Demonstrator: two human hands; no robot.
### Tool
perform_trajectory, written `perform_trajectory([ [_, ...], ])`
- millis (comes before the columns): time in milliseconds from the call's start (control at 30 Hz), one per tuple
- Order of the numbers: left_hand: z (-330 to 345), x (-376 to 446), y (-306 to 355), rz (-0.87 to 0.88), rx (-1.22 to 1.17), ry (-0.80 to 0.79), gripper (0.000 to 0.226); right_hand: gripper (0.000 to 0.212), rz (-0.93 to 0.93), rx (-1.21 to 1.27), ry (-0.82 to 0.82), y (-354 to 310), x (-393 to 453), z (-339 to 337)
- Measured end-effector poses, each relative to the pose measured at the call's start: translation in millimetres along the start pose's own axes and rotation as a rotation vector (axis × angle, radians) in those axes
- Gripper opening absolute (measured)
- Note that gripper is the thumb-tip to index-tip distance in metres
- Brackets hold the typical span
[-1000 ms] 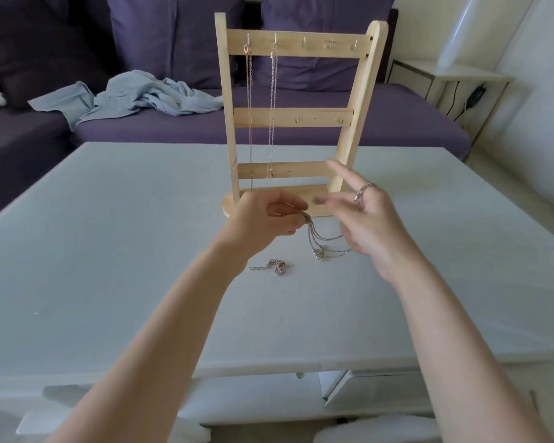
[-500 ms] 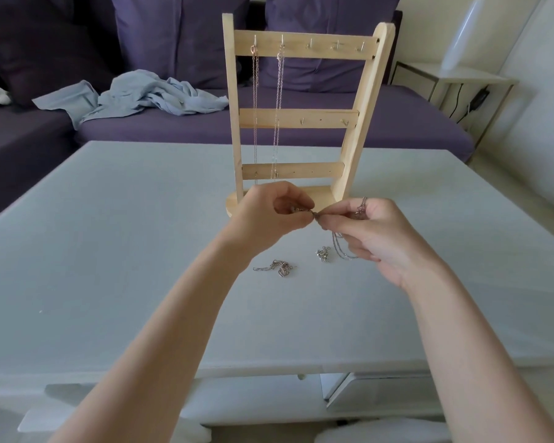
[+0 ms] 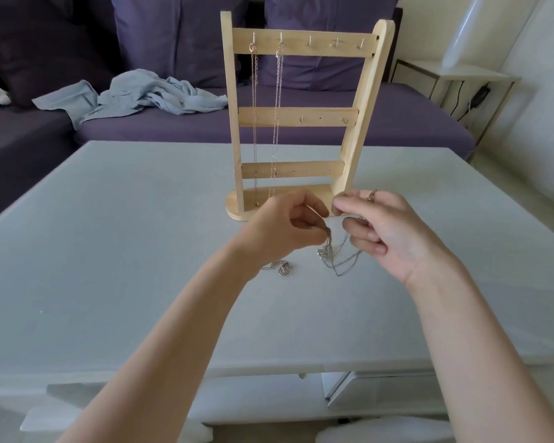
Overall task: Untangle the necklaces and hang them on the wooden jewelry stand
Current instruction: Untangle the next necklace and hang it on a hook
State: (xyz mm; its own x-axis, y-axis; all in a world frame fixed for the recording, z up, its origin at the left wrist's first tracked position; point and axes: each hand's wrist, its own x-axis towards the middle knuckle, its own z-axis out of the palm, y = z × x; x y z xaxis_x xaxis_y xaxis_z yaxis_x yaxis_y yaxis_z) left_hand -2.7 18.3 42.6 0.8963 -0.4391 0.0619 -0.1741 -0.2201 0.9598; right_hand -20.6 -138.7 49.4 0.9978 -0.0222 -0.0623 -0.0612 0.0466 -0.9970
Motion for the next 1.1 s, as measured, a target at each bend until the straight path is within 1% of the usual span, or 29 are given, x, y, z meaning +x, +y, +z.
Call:
perform_trajectory([
  [67,-6,1,-1,0.002,-0.049,0.033,0.023,0.008,-0.019,-0.073,-0.003,1,-1,-1],
  [133,-9,2,0,0.014,-0.077,0.052,0.022,0.008,-0.028,-0.129,-0.02,3,-2,-1],
  [267,-8,4,0,0.045,0.025,0.1,0.022,0.012,-0.003,-0.228,-0.068,4,-3,-1],
  [367,-6,4,0,0.075,0.093,0.119,0.024,0.012,0.016,-0.27,-0.047,4,-2,0],
  [467,-6,4,-1,0.064,0.083,0.12,0.023,0.013,0.03,-0.286,-0.039,4,-2,1],
  [567,-6,3,-1,0.005,-0.045,0.05,0.019,0.016,0.044,-0.266,-0.052,3,-2,5],
  [700,-7,1,0,-0.101,-0.228,-0.083,0.022,0.018,0.036,-0.16,-0.076,1,-2,5],
  [867,-12,0,0,-0.195,-0.337,-0.127,0.013,0.012,0.017,-0.146,-0.129,-5,-5,2],
  [967,-11,0,-1,-0.203,-0.243,-0.123,0.009,0.022,0.003,-0.169,-0.153,-6,-6,2],
  [1067,-9,3,-4,-0.202,-0.13,-0.085,0.007,0.022,-0.012,-0.179,-0.149,-4,-5,4],
  [1100,-8,3,-5,-0.206,-0.126,-0.075,0.007,0.021,-0.012,-0.174,-0.146,-4,-5,4],
])
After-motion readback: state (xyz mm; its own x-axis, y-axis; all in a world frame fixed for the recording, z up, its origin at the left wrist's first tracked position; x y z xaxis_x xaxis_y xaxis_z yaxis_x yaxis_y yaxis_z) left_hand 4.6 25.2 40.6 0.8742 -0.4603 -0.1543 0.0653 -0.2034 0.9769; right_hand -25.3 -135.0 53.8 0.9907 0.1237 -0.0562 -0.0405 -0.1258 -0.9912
